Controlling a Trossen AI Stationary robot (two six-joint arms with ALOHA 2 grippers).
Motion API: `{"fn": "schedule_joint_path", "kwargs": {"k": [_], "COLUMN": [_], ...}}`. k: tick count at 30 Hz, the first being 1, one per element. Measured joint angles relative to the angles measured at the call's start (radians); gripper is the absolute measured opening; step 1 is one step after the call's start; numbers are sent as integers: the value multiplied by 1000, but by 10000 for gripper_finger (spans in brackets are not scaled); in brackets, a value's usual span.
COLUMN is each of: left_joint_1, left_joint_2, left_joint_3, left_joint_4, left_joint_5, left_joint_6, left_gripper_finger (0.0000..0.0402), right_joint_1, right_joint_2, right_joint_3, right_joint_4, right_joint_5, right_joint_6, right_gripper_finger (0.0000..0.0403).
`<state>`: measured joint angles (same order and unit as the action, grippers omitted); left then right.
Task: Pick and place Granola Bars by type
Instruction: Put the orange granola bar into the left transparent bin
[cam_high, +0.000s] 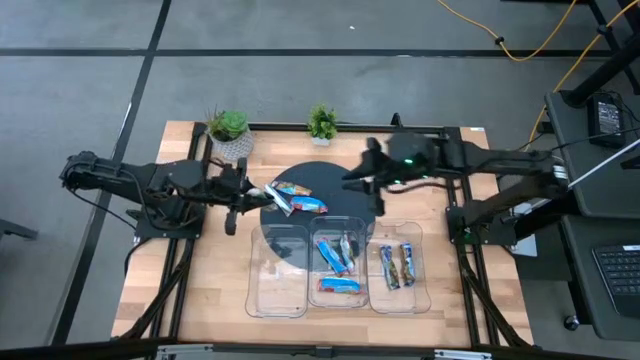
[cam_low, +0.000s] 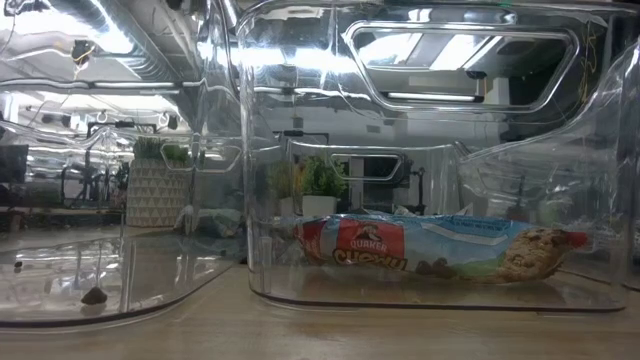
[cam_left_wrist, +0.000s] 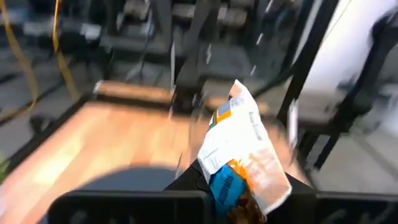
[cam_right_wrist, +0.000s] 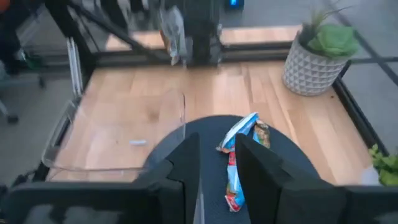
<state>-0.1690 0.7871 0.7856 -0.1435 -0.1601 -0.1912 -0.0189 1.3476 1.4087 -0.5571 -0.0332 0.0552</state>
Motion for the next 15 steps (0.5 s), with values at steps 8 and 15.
{"fn": "schedule_joint_path", "kwargs": {"k": [8, 15], "left_joint_1": [-57, -64], "left_joint_2": [170, 315], "left_joint_3": [226, 352], "left_joint_4": [-220, -313], "left_joint_5": [-55, -56], "left_joint_6": [-8, -76], "left_gripper_finger": [22, 22], "right_joint_1": [26, 77], "right_joint_2": [-338, -481], "right_joint_3": [-422, -498], "right_joint_4": [343, 406], "right_joint_5": [-1, 11], "right_joint_6": [127, 68], "right_gripper_finger": [103, 103]}}
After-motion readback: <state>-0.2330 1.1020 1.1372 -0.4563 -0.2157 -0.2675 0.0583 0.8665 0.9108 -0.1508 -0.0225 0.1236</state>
